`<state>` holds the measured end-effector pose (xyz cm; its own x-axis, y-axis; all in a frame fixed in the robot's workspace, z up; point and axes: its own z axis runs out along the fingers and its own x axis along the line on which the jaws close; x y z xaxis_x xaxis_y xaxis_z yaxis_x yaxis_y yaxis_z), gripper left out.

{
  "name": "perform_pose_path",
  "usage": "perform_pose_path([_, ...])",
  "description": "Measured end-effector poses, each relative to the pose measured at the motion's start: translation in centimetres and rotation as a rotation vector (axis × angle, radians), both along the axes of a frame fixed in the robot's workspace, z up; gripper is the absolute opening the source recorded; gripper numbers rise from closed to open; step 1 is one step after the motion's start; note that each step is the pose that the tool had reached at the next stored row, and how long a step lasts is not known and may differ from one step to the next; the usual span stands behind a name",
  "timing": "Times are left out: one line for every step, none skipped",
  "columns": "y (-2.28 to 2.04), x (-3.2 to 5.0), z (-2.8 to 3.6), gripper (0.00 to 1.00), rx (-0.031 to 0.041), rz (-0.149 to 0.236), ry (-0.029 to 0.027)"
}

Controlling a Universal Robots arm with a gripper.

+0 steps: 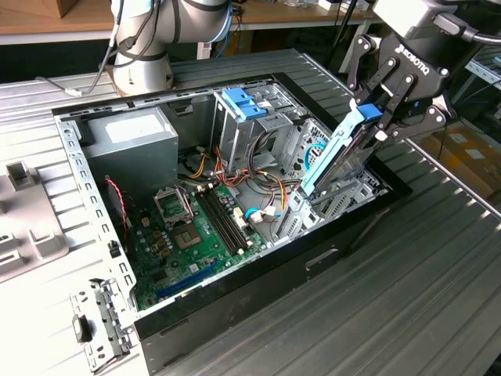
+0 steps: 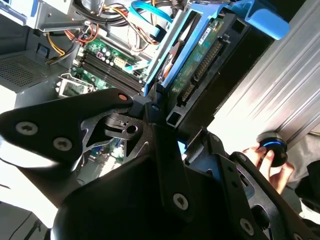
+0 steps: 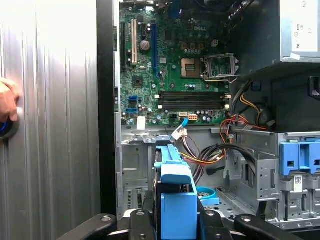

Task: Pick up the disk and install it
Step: 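Insert the disk into the insertion slot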

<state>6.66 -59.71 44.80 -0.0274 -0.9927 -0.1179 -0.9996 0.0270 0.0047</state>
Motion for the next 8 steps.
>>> perform_pose_path([0.00, -0.03, -0.05, 0.36, 0.0001, 0.000, 0.0000])
perform_pose_path([0.00, -0.04, -0.08, 0.36, 0.0001, 0.000, 0.0000])
perform_pose_path([-0.03, -0.04, -0.11, 0.36, -0.0001, 0.000, 0.0000])
perform_pose_path([-0.04, -0.05, -0.14, 0.36, -0.0002, 0.001, 0.0001])
perform_pose_path([-0.05, -0.05, -0.19, 0.36, -0.0002, 0.004, 0.0000])
perform_pose_path([-0.06, -0.06, -0.24, 0.36, -0.0001, 0.005, 0.0000])
perform_pose_path([-0.06, -0.07, -0.30, 0.36, 0.0000, 0.005, 0.0000])
perform_pose_path([-0.06, -0.08, -0.35, 0.36, -0.0001, 0.005, 0.0000])
